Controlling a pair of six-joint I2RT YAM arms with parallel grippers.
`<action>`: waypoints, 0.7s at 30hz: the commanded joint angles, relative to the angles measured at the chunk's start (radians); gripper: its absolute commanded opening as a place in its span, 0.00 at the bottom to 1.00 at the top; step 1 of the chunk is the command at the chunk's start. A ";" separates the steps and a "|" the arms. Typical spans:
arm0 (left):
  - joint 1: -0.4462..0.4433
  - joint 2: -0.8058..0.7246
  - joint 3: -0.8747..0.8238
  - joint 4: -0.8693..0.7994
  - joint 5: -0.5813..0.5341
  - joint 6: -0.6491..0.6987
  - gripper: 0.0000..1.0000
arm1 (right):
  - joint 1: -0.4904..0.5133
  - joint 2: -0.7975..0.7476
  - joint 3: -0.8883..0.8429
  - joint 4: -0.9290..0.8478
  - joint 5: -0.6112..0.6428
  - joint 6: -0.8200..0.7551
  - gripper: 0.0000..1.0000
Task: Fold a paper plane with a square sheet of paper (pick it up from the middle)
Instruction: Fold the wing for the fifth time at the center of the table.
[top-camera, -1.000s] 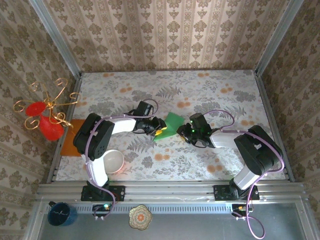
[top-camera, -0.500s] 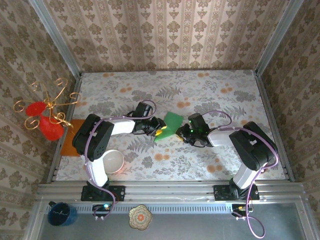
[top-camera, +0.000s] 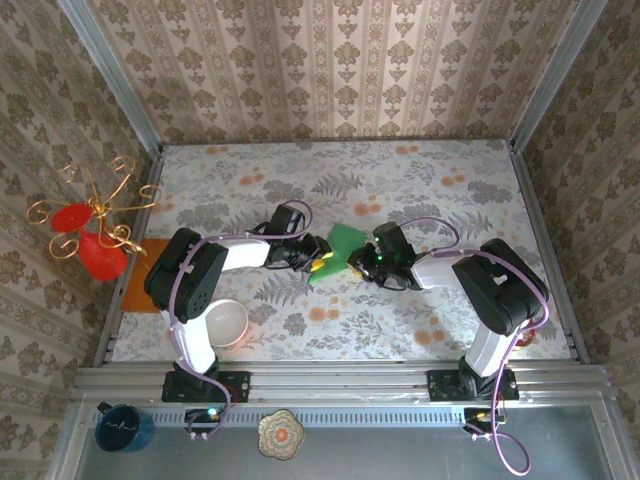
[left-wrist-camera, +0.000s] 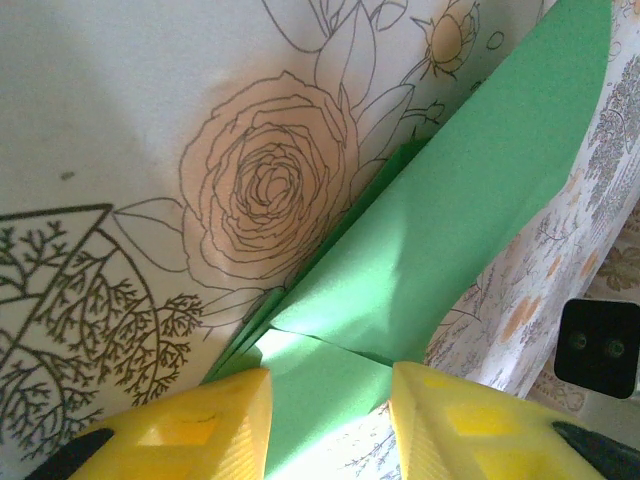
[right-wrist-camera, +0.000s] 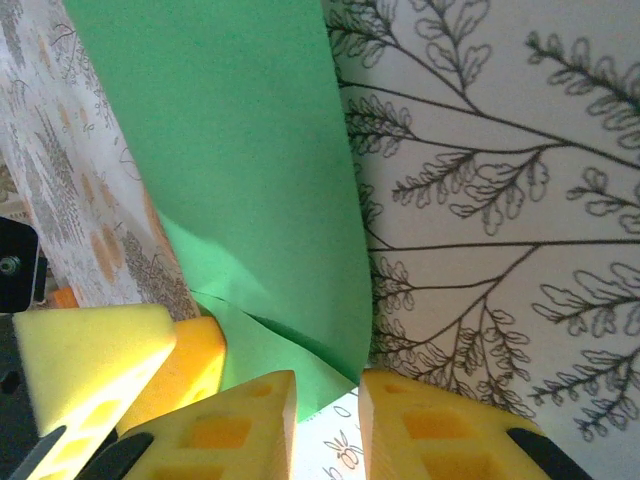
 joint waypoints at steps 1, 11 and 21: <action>0.002 0.001 -0.035 -0.064 -0.017 -0.023 0.38 | 0.004 0.021 0.026 -0.018 -0.003 0.001 0.23; 0.002 -0.013 -0.034 -0.058 -0.016 -0.029 0.40 | 0.004 0.013 0.022 -0.016 0.015 -0.001 0.11; -0.041 -0.131 0.021 -0.148 -0.115 0.205 0.50 | 0.002 -0.102 0.005 -0.086 0.062 -0.056 0.00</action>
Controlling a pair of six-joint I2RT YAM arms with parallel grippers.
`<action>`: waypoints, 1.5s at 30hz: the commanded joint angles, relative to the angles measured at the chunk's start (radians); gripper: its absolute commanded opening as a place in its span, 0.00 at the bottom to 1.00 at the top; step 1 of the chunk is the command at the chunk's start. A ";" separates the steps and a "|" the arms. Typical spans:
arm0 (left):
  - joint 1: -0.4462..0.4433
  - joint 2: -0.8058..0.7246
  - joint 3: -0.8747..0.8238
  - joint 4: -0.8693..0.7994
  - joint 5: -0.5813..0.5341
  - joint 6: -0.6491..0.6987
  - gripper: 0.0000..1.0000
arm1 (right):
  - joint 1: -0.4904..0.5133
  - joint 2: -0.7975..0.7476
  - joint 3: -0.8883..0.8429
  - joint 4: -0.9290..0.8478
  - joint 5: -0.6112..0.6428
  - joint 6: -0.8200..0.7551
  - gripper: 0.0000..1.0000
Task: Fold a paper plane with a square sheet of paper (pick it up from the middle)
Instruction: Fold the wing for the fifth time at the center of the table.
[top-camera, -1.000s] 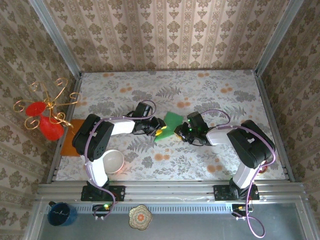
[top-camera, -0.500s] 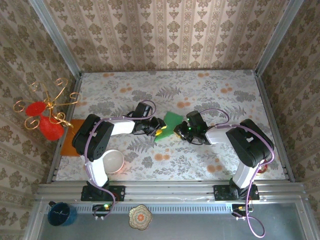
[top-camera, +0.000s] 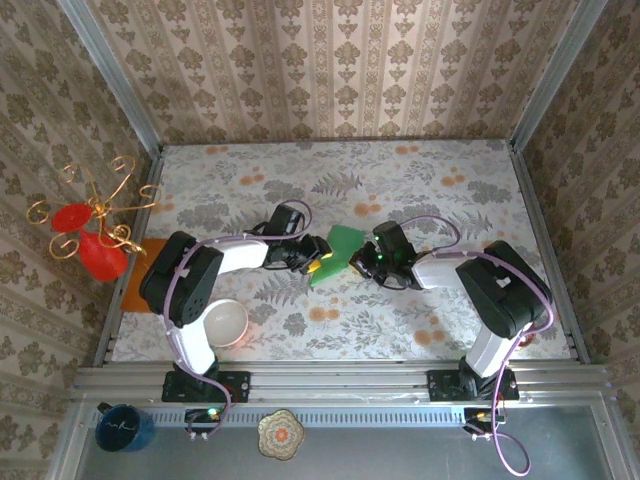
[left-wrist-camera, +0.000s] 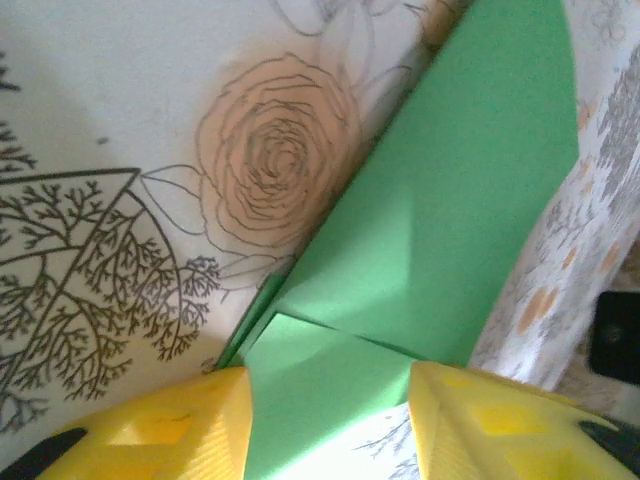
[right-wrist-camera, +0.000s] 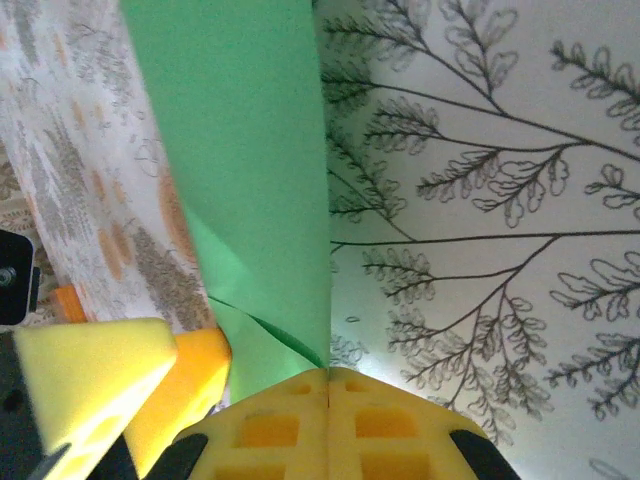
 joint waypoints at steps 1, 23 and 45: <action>-0.036 -0.094 0.029 -0.098 -0.098 0.173 0.53 | -0.001 -0.075 -0.001 -0.063 0.046 -0.040 0.00; -0.335 -0.231 -0.151 0.180 -0.588 1.025 0.74 | -0.122 -0.180 -0.013 -0.137 -0.122 0.031 0.00; -0.375 -0.029 -0.080 0.335 -0.569 1.285 0.47 | -0.174 -0.193 -0.021 -0.155 -0.199 0.062 0.00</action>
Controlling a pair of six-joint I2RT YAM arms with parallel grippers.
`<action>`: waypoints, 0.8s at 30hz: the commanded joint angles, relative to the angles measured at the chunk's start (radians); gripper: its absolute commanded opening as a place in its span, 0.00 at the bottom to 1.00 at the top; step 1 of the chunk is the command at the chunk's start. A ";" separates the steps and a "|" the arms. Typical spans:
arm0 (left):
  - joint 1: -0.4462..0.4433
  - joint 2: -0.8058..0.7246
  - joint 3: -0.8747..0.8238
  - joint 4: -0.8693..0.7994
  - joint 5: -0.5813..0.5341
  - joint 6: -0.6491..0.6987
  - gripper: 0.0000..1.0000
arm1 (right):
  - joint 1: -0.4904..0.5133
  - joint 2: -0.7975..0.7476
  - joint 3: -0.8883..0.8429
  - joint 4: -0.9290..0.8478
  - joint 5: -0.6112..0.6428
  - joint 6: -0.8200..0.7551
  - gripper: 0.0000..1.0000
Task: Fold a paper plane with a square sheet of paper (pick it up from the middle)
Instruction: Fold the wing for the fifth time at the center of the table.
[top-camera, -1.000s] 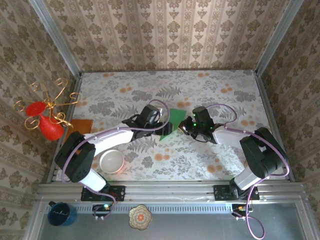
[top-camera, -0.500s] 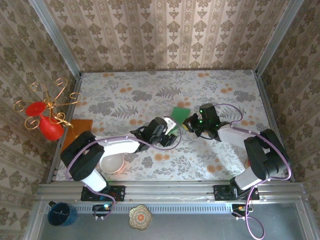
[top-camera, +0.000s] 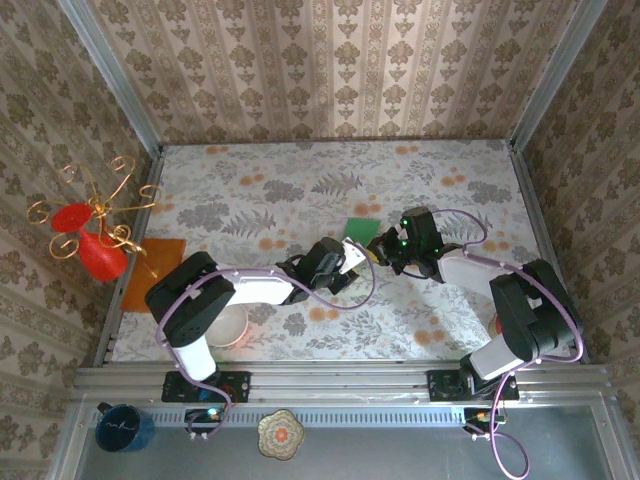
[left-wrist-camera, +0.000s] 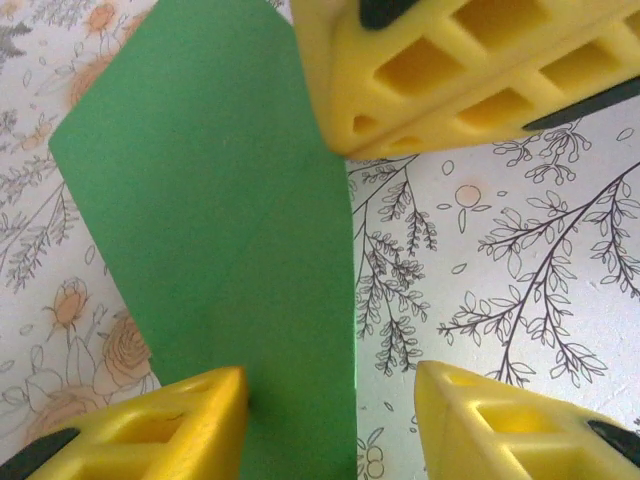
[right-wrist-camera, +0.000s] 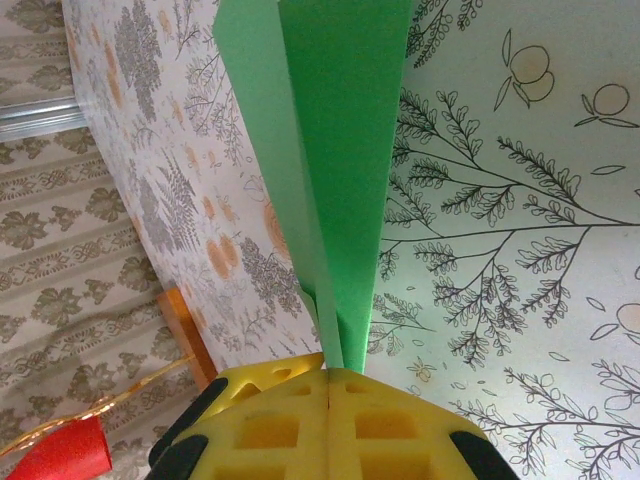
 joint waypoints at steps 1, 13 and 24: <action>-0.005 0.021 0.024 0.036 -0.011 0.042 0.46 | -0.006 -0.024 -0.013 -0.031 -0.027 0.010 0.00; -0.005 0.031 0.012 0.048 -0.014 0.032 0.25 | -0.015 -0.032 -0.016 -0.056 -0.038 0.011 0.03; 0.003 0.038 0.007 0.040 0.051 -0.028 0.09 | -0.064 -0.096 -0.011 -0.212 0.052 -0.123 0.53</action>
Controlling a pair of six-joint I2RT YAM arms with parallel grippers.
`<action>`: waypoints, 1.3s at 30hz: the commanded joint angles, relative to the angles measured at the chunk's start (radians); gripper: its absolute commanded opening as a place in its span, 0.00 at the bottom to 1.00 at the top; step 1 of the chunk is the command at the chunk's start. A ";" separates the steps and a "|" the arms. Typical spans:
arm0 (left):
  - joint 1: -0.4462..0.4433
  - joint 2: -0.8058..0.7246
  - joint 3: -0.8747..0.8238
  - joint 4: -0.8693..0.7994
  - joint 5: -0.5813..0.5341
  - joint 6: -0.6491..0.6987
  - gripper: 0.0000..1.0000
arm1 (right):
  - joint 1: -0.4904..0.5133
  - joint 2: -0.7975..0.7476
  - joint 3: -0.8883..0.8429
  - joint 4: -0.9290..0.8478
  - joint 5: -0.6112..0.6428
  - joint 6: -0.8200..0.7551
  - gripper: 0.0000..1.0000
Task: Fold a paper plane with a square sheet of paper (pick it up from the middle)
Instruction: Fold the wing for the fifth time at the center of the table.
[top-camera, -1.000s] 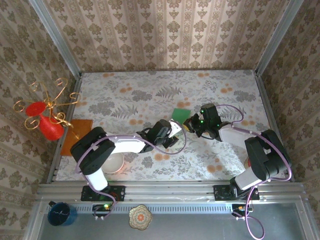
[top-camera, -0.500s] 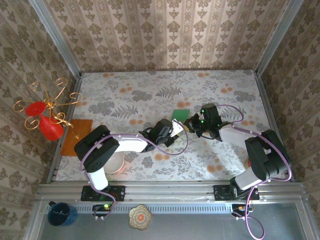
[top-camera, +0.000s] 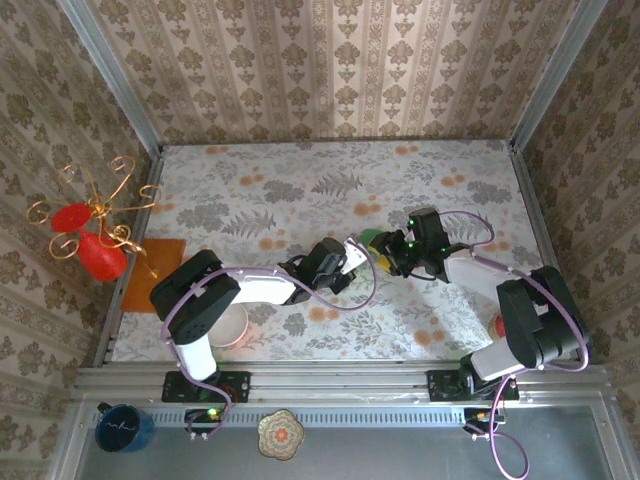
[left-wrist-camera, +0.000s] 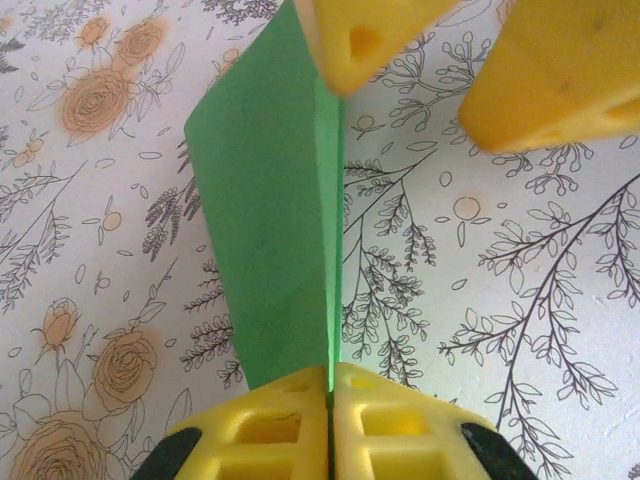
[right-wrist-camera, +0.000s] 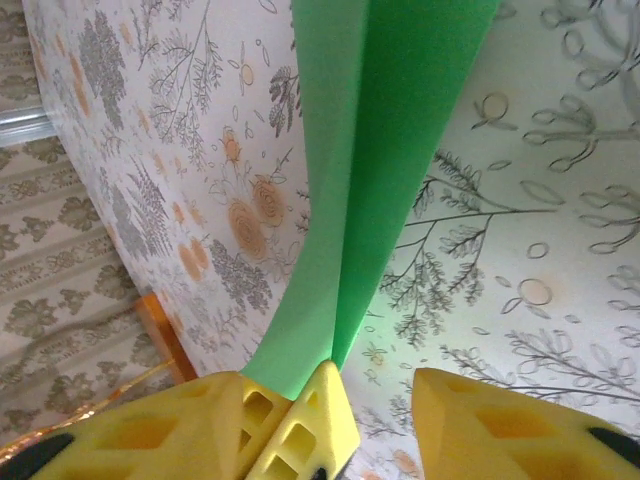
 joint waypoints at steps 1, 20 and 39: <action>0.007 0.015 0.003 0.001 0.053 -0.049 0.08 | -0.027 -0.056 -0.009 -0.099 0.060 -0.081 0.54; 0.124 0.075 0.064 -0.085 0.352 -0.423 0.00 | -0.083 -0.089 -0.042 -0.133 0.071 -0.260 0.60; 0.215 0.127 0.076 0.003 0.632 -0.927 0.00 | -0.049 0.077 0.031 -0.063 -0.061 -0.529 0.66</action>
